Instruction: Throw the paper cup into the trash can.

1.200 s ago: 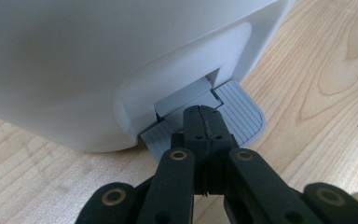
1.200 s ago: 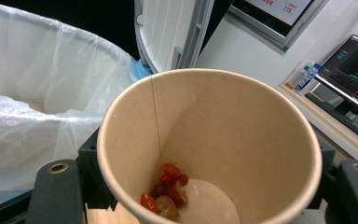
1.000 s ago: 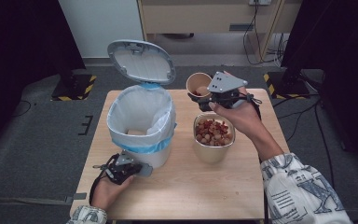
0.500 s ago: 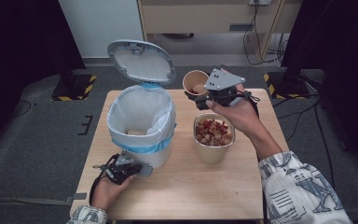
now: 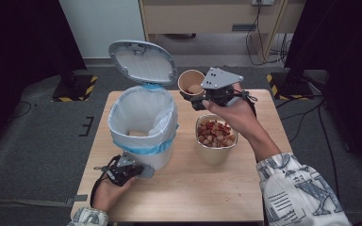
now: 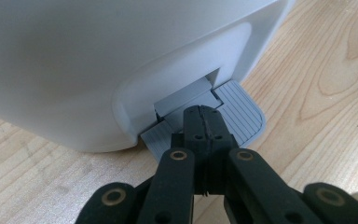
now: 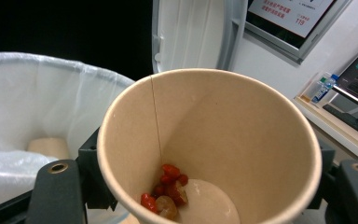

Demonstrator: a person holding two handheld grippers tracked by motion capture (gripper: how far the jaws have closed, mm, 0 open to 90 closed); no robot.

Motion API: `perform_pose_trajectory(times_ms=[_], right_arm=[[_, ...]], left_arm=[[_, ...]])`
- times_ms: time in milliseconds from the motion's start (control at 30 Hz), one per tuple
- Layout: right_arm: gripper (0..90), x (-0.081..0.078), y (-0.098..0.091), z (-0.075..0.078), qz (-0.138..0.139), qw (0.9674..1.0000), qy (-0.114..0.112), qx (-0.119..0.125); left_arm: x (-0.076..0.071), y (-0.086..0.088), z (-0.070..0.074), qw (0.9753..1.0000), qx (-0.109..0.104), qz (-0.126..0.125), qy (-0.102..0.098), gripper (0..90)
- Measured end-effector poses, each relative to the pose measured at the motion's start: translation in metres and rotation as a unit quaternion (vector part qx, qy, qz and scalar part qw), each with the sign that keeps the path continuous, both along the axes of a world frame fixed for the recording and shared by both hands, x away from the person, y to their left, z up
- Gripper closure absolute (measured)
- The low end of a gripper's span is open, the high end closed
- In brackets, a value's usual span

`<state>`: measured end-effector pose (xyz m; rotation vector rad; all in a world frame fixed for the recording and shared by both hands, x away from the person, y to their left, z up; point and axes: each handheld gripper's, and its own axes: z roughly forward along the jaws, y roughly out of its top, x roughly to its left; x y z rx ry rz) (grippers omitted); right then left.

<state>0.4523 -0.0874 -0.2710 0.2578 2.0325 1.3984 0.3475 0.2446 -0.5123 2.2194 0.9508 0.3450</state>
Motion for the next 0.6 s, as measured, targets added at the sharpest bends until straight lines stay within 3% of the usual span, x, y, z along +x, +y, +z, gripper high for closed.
perform_pose_trajectory(times_ms=[600], right_arm=[[27.9, -0.001, 0.021, 0.008, 0.020, 0.9997, 0.012, 0.012]], left_arm=[[0.000, 0.000, 0.000, 1.0000, 0.001, 0.000, -0.001, 89.9]])
